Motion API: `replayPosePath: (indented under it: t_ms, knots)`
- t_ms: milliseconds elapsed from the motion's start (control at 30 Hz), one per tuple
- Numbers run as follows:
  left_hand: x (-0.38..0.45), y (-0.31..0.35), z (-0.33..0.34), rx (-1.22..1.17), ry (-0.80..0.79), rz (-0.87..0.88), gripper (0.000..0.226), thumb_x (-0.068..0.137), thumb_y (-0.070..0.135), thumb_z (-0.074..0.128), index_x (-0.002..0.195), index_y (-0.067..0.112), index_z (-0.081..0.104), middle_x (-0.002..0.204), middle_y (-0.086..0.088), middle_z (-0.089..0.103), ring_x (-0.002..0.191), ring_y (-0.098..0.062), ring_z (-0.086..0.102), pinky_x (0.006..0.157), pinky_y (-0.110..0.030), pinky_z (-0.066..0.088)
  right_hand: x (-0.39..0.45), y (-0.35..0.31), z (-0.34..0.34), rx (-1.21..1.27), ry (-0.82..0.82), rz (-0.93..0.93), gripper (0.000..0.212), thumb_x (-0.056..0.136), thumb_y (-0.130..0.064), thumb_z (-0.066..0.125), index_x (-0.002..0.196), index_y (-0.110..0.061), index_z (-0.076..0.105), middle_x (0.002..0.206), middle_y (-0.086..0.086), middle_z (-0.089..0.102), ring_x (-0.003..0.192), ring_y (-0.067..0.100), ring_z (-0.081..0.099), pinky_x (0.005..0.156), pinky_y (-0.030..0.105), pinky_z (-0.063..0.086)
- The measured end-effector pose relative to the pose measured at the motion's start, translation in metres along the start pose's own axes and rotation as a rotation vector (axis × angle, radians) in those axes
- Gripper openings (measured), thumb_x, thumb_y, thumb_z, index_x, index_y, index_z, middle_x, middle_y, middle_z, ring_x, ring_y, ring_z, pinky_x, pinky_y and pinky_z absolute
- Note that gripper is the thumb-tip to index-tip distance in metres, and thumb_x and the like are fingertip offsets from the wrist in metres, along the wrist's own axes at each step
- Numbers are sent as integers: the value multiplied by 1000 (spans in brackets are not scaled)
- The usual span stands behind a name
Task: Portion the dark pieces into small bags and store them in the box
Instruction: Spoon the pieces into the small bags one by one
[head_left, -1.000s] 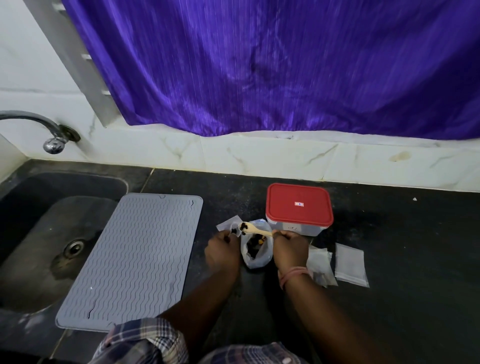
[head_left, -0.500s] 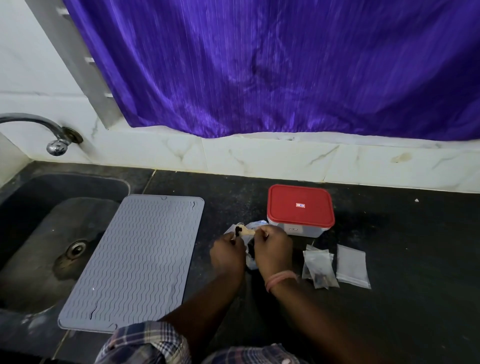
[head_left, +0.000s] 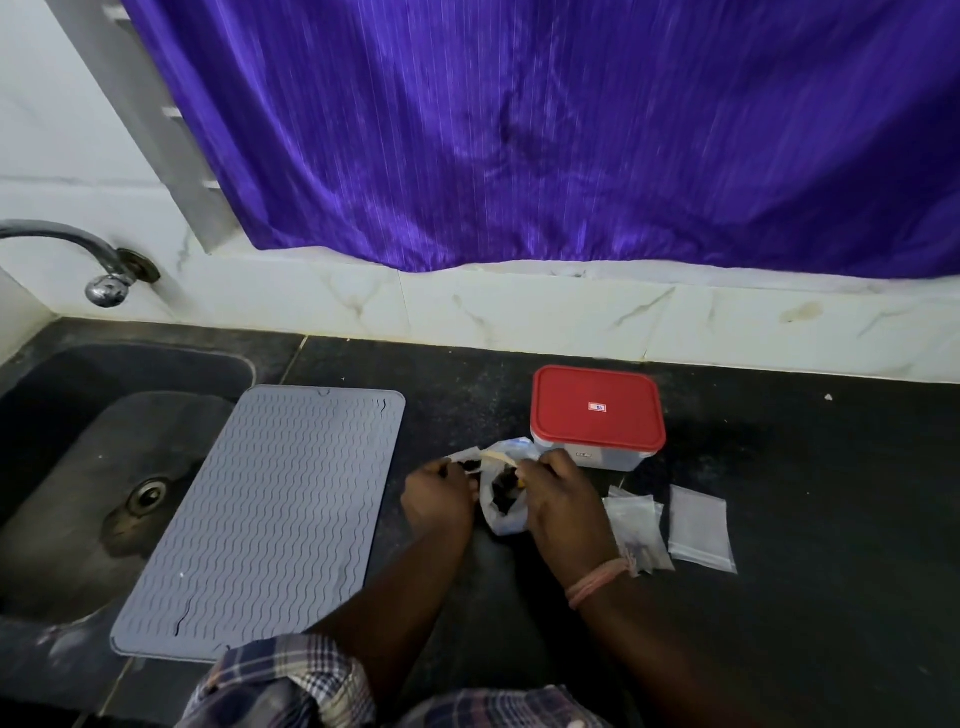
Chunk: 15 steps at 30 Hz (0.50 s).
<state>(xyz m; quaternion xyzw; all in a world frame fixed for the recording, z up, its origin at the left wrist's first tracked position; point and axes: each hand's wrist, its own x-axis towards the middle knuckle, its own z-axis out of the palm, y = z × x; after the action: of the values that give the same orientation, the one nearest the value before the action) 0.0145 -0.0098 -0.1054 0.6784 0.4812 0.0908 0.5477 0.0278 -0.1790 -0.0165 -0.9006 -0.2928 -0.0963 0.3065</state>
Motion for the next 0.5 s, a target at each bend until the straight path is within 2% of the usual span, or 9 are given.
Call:
replayPosePath:
  t_ms: [100,167,267,400,467,500]
  knots:
    - [-8,6,-3,-8,3,-39,37,78,42,48,89,23,77,77,5,78,78,-19,76,80,-44,63,-3,8,-6,143,203,169,18,90,-10,55,97,-9,71,98,5,60,87,16,59,79,23,45]
    - [-26,21,-9,23,34,-60,29,87,37,54,91,20,76,81,2,77,80,-20,75,82,-44,63,-8,15,-8,152,244,275,10,91,-8,61,93,-9,70,96,5,60,86,19,59,77,27,47]
    - [-51,42,-17,104,37,7,26,93,33,59,96,16,78,91,-5,77,89,-26,72,87,-44,59,-18,25,-3,96,187,316,6,90,-9,63,86,-11,66,94,4,58,81,19,57,71,31,47]
    - [-59,45,-12,177,-37,84,36,86,45,70,107,17,78,102,-7,77,100,-29,71,93,-42,55,-24,30,9,-21,54,226,8,91,-16,58,84,-14,63,93,4,56,80,21,58,70,36,49]
    - [-60,42,-8,264,-68,103,44,83,52,73,111,18,76,104,-6,77,101,-27,71,91,-40,56,-23,33,17,-125,-55,163,3,84,-18,65,85,-16,62,91,3,55,76,20,59,65,35,50]
    - [-60,40,-6,306,-80,106,47,82,53,73,112,17,74,105,-6,76,101,-27,71,91,-40,56,-22,35,21,-177,-104,148,9,81,-18,69,87,-18,62,91,3,55,74,20,58,63,34,50]
